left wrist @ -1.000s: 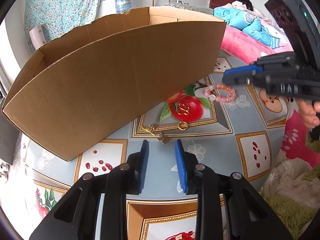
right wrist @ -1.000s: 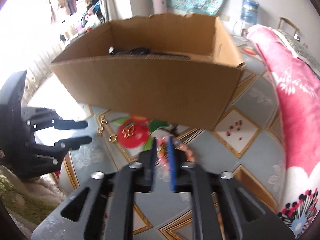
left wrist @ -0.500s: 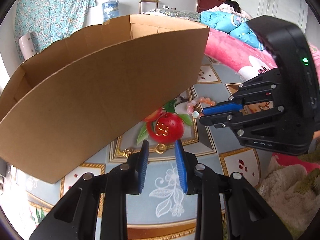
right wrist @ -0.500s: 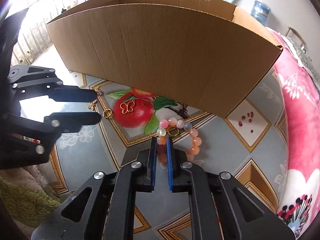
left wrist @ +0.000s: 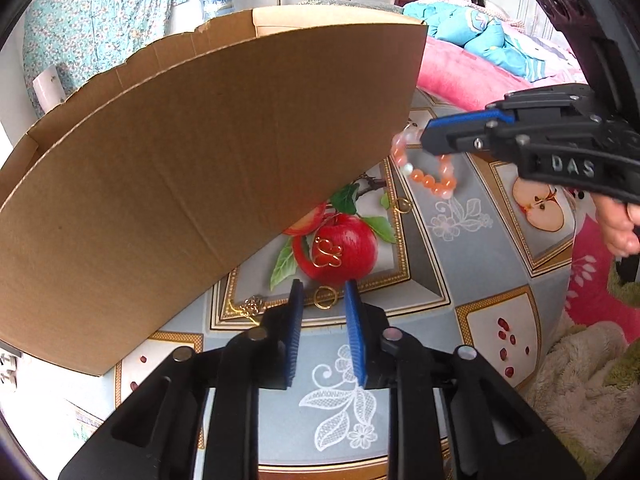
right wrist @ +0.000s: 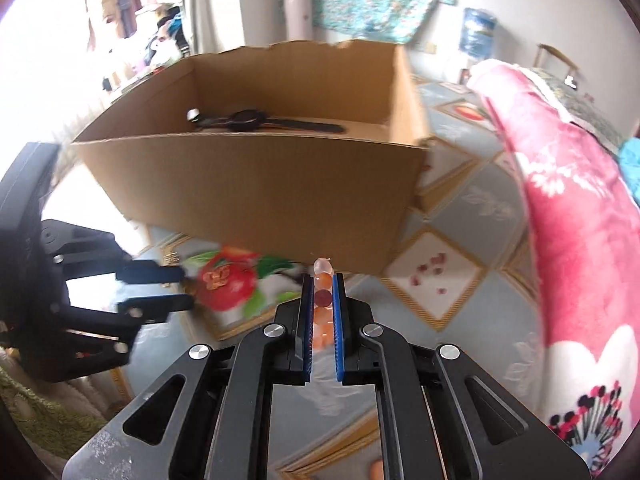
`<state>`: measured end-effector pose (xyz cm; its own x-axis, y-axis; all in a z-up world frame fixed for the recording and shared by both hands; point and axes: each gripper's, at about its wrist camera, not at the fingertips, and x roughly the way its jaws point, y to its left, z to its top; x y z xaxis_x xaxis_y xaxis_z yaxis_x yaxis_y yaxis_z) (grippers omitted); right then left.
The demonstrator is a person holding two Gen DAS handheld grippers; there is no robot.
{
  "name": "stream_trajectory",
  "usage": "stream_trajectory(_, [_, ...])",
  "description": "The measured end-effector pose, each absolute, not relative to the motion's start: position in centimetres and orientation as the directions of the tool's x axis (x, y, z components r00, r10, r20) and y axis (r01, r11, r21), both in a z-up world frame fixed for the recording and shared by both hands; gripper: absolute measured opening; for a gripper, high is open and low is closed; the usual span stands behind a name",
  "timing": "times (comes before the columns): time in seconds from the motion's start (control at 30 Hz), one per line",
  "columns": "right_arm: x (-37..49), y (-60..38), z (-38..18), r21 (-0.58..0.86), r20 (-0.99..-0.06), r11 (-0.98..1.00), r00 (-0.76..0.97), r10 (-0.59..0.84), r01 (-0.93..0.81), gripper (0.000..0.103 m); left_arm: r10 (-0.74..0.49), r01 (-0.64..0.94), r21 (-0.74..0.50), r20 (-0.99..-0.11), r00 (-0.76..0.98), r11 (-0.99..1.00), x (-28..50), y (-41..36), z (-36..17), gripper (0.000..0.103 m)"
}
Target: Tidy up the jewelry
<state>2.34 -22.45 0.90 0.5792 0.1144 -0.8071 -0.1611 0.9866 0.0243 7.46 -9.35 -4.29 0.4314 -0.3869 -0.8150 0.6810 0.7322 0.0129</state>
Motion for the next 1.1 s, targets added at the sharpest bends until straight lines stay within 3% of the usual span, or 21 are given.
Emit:
stream_trajectory(0.17, [2.3,-23.1,-0.3,-0.127,-0.823,0.982,0.568,-0.026,-0.14,0.007,-0.368,0.676,0.026,-0.823,0.433,0.737,7.6,-9.9,-4.3,0.013])
stream_trajectory(0.3, [2.0,-22.8,-1.4,-0.145,-0.849,0.978,0.527,-0.047,-0.146,0.007,-0.364,0.677,0.031,-0.825,0.433,0.736,7.6,-10.1,-4.2,0.012])
stream_trajectory(0.47, [1.4,-23.4,-0.4,-0.093,-0.831,0.99,0.556,-0.019,-0.105,0.015,-0.367,0.678,0.029,-0.823,0.433,0.735,7.6,-10.2,-4.2,0.011])
stream_trajectory(0.77, [1.4,-23.2,0.1,0.185,-0.828,0.967,0.503,0.25,-0.175,0.017,-0.372,0.676,0.022,-0.821,0.433,0.737,7.3,-9.7,-4.3,0.01])
stream_trajectory(1.1, [2.2,-22.1,-1.9,0.09,-0.875,0.987,0.463,0.144,-0.136,0.017,-0.376,0.677,0.018,-0.821,0.431,0.736,7.3,-9.7,-4.3,0.011])
